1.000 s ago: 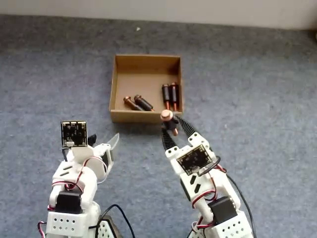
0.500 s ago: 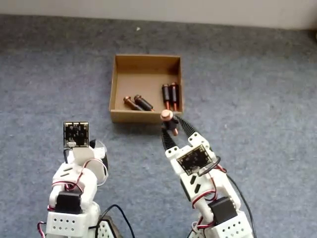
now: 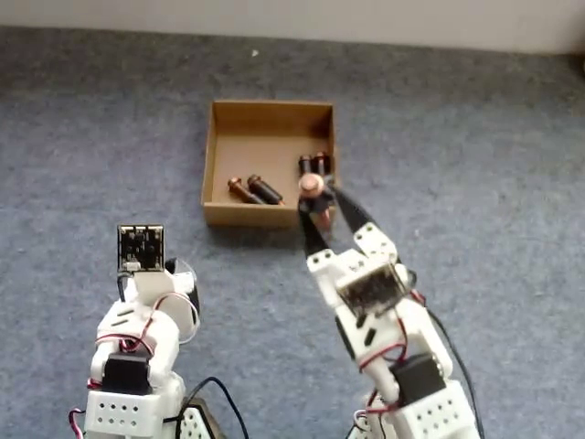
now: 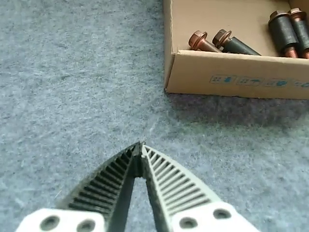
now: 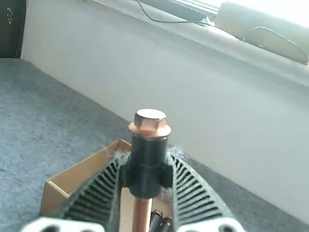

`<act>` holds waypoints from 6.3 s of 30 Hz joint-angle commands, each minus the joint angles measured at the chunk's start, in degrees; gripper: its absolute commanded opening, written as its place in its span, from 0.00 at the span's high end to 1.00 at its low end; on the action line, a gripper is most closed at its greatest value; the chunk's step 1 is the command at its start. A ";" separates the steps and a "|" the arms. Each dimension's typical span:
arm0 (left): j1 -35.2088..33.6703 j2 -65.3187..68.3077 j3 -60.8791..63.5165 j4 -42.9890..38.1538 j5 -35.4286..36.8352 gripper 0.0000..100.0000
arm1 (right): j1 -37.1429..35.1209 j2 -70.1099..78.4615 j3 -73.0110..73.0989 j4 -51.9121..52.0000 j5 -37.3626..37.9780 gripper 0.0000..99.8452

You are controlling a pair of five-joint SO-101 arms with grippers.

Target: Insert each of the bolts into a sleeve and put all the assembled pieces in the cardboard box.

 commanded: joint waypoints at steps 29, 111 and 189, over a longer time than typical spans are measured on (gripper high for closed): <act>-0.84 -0.13 1.27 0.18 -0.79 0.99 | 4.09 87.08 -39.96 -26.95 0.00 0.88; -0.84 -0.13 1.27 0.18 -0.79 0.99 | 16.92 -18.77 21.41 54.55 -1.05 0.99; -4.97 -0.40 1.27 18.55 -9.67 0.99 | 16.92 -18.77 21.32 62.29 -19.87 0.99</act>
